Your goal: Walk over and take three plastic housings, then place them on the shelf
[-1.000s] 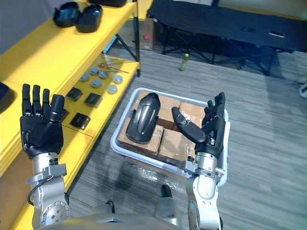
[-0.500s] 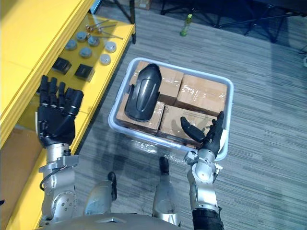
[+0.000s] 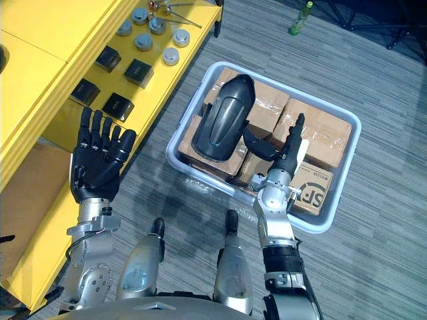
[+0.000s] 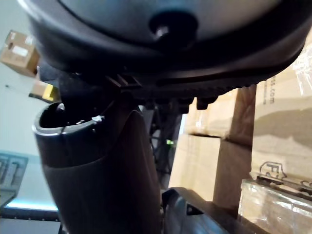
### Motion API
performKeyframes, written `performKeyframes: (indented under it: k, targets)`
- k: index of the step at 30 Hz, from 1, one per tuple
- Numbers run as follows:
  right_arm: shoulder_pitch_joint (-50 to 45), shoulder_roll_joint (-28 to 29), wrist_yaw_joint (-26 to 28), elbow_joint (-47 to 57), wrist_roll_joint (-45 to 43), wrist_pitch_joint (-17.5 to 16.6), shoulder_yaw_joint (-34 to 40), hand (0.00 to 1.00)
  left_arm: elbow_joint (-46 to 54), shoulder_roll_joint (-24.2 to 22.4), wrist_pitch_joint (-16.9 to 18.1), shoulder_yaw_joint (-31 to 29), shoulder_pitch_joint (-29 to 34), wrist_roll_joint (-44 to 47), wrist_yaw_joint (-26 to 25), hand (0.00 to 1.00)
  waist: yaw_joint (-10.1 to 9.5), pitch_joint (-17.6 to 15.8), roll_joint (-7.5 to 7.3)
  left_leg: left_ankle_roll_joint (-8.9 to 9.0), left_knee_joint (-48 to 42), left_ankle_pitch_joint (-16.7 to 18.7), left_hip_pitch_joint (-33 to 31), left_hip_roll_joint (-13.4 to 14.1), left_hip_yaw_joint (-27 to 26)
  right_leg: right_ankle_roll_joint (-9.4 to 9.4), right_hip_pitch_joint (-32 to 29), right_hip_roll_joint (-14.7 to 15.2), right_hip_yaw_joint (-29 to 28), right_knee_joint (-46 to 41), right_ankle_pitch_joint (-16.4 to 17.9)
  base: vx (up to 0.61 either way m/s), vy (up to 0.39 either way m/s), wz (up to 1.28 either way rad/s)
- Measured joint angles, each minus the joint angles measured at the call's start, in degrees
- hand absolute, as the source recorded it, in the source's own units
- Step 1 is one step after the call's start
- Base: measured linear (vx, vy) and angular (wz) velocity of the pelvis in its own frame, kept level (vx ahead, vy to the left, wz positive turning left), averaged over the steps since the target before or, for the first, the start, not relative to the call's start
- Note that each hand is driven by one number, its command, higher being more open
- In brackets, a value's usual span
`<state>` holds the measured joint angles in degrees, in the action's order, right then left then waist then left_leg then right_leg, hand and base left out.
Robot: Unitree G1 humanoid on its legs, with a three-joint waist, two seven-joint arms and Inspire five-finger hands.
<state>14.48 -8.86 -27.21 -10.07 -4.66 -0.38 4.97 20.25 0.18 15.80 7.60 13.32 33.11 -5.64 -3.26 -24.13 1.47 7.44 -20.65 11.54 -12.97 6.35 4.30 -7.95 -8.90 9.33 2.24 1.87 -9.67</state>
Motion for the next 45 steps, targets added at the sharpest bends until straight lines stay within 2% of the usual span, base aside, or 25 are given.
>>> performKeyframes:
  k: [7,11,12,17,22,30,36,40,43,45]
  targets:
    - [8.3,-4.5,1.7,-12.7,-0.1,7.9,-0.1,1.0,-2.6,1.1,-2.2,1.1,-1.6,0.0,0.9,1.0,-1.31,-1.9,0.51,0.13,2.2,-2.1,0.4,-0.6,1.0,0.2,0.0,0.7,1.4,-0.6,0.1,-0.03,0.0,0.09]
    - [12.4,-7.6,2.2,-17.1,2.2,10.6,-1.3,1.0,-3.7,3.2,-2.7,2.3,-1.7,0.0,0.9,1.0,-1.4,-2.0,0.44,0.46,3.8,-3.4,0.4,-0.7,2.2,0.2,0.0,0.7,2.6,-0.7,0.1,-0.02,-0.015,0.16]
    - [13.9,-8.3,2.6,-18.1,3.1,11.4,-1.6,0.0,-4.4,3.3,-2.7,2.3,-2.0,0.0,0.9,1.0,-1.42,-2.0,0.44,0.52,4.0,-3.7,0.4,-0.7,2.4,0.2,0.0,0.7,2.8,-0.7,0.1,-0.02,-0.012,0.12]
    - [19.0,-12.0,4.0,-24.4,7.8,14.6,-3.6,0.0,-5.1,4.0,-3.6,3.5,-2.0,0.5,1.1,1.0,-1.86,-2.1,0.27,0.72,5.1,-4.7,0.2,-0.7,3.5,0.2,0.0,0.8,4.1,-0.8,0.1,-0.02,-0.006,0.11]
    - [23.8,-19.3,8.0,-33.5,11.0,18.9,-6.0,0.0,-5.1,5.0,-3.6,3.4,-1.9,0.5,1.9,1.0,-2.56,-2.2,0.01,1.05,6.2,-6.0,0.2,-0.7,4.5,0.23,0.0,0.8,5.3,-0.9,0.1,-0.03,-0.008,0.11]
    - [25.5,-20.2,9.2,-35.3,12.2,23.5,-6.2,0.0,-5.1,5.4,-3.6,3.3,0.3,2.5,2.0,1.0,-2.84,-2.3,0.1,1.19,7.1,-6.9,0.8,-0.7,4.8,0.36,0.5,0.8,5.8,-0.9,0.0,0.0,-0.003,0.02]
    - [25.7,-20.2,9.3,-34.9,12.7,24.4,-5.6,0.0,-5.0,5.4,-3.6,3.3,0.6,3.0,2.4,1.0,-2.92,-2.3,0.13,1.16,7.8,-6.9,2.8,-0.4,4.0,0.4,1.9,0.8,5.4,-0.7,0.0,0.0,0.009,-0.04]
    - [21.3,-18.3,5.8,-27.6,13.7,23.2,-4.4,0.0,-4.8,5.4,-3.9,3.4,0.7,3.0,3.8,1.0,-2.82,-2.2,0.17,1.17,8.4,-6.8,3.9,0.2,3.1,0.55,2.4,0.3,5.0,-0.5,0.1,0.01,0.0,-0.09]
    - [18.0,-16.8,3.5,-20.9,15.7,21.6,-3.7,0.0,-4.4,5.1,-5.7,3.4,0.5,3.1,3.9,1.0,-2.7,-1.9,0.42,1.32,9.7,-6.9,5.7,0.4,2.3,0.54,3.0,0.1,4.3,-0.2,0.1,0.03,-0.005,-0.16]
    - [13.7,-14.9,1.9,-15.7,18.0,18.9,-3.7,0.0,-4.5,4.7,-9.7,4.1,0.8,5.6,4.1,1.0,-2.51,1.9,0.44,1.31,11.1,-6.9,6.6,0.5,1.5,0.43,3.4,0.1,3.9,1.0,0.1,0.08,0.013,-0.12]
